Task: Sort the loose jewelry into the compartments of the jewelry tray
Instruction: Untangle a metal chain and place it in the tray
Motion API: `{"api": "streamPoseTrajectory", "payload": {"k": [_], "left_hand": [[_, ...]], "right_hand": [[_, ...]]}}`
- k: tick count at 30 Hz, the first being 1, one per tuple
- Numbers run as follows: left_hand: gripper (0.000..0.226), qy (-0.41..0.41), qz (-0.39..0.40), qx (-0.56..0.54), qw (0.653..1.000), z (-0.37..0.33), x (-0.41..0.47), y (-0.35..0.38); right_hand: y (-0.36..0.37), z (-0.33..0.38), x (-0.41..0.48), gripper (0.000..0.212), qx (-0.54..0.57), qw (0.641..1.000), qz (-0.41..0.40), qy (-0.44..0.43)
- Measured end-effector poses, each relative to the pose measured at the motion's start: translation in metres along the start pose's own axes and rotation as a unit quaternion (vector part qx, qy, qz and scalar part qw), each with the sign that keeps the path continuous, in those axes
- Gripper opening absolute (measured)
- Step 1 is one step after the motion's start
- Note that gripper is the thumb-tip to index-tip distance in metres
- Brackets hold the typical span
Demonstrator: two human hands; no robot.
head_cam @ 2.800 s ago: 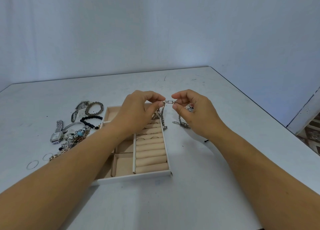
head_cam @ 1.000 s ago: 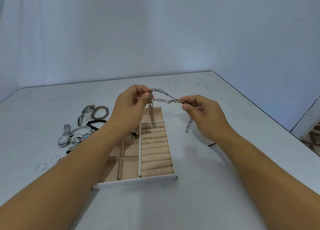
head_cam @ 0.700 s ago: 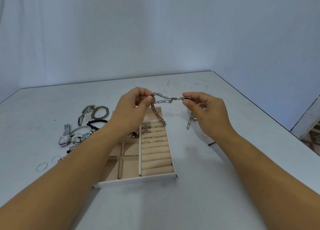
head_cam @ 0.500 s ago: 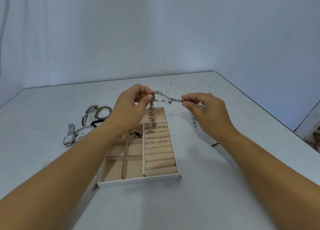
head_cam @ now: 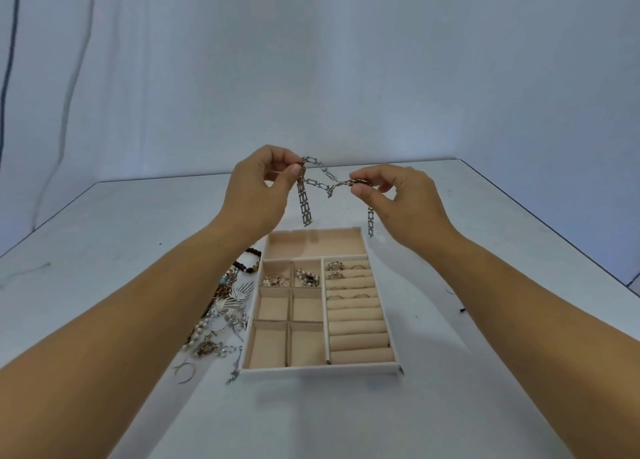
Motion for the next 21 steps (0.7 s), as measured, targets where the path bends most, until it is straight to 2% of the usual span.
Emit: {"api": "streamPoseTrajectory", "payload": {"k": [7, 13, 21], "left_hand": [[0.016, -0.022, -0.012, -0.002, 1.000, 0.021, -0.014, -0.003], [0.008, -0.017, 0.019, 0.068, 0.997, 0.041, -0.024, 0.010], [0.022, -0.020, 0.073, 0.149, 0.986, 0.073, -0.034, 0.012]], "right_hand": [[0.019, -0.001, -0.001, 0.009, 0.011, 1.000, 0.005, -0.010], [0.018, -0.014, -0.005, 0.009, 0.026, 1.000, -0.001, 0.008], [0.031, -0.012, -0.004, 0.011, 0.006, 1.000, 0.026, 0.004]]}}
Point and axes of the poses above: each hand's wrist, its own x-axis towards the middle knuckle, its own y-axis out of the palm, z = x × y, the point moved 8 cm from there along x, towards the middle knuckle, and after that the axes turned 11 degrees about x, right-handed, at the moved point
